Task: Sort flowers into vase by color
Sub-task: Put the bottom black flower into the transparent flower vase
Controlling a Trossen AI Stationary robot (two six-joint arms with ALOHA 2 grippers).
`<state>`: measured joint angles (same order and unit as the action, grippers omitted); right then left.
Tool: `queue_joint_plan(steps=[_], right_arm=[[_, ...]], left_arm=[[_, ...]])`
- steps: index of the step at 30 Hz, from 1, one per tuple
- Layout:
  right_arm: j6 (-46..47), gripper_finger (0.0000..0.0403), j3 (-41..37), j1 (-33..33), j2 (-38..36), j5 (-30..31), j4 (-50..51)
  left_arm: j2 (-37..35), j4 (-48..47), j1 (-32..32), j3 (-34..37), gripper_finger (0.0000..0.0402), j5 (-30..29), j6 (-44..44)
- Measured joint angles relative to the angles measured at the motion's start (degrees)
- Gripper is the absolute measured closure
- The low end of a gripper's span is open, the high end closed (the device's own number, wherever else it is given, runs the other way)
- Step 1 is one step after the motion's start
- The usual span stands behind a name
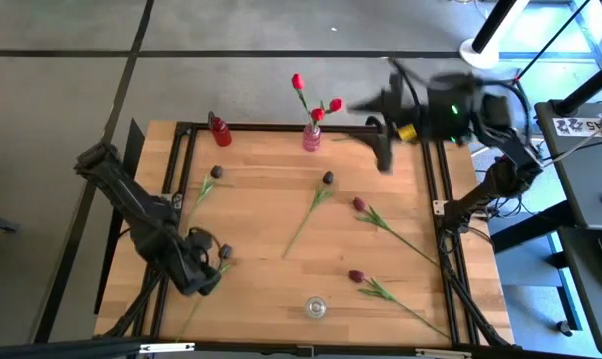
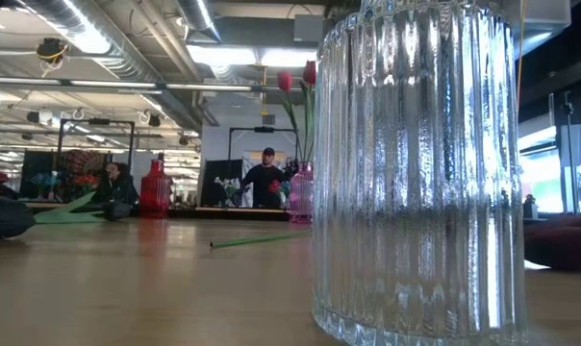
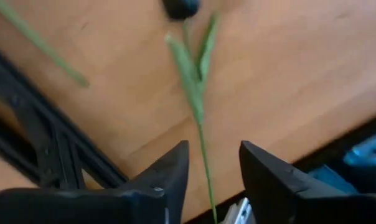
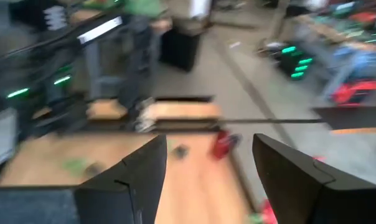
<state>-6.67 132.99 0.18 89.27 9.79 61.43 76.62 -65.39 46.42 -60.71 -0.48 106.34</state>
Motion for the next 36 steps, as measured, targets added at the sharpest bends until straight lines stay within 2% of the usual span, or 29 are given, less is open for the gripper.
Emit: queue_joint_plan(steps=[5,10,15,21,25,32,36], right_arm=[[7.5,0.0182,0.0,14.4,-0.1,9.6,10.2],[14.9,0.0195,-0.1,28.4,1.1,21.5,15.3],[22.6,0.0205,-0.1,36.8,2.3,29.1,16.7],[32.5,0.0205,-0.1,40.4,4.2,34.1,19.3],[36.7,0.0205,-0.1,40.4,5.7,34.7,19.8],[42.6,0.0205,-0.1,40.3,8.6,35.7,19.5],[44.3,0.0205,-0.1,40.3,9.7,37.2,19.0]], left_arm=[[6.2,0.7,1.4,0.0,0.0219,2.5,7.5],[8.5,-1.2,-1.8,0.3,0.0211,2.6,6.2],[6.7,1.2,-5.1,4.4,0.0212,0.7,4.5],[6.7,10.0,-6.9,9.8,0.0213,1.3,4.6],[7.0,11.6,-7.0,12.7,0.0213,-1.3,6.1],[7.0,25.0,-7.0,20.2,0.0215,-6.5,6.4],[6.8,28.0,-7.0,23.1,0.0234,-7.7,8.1]])
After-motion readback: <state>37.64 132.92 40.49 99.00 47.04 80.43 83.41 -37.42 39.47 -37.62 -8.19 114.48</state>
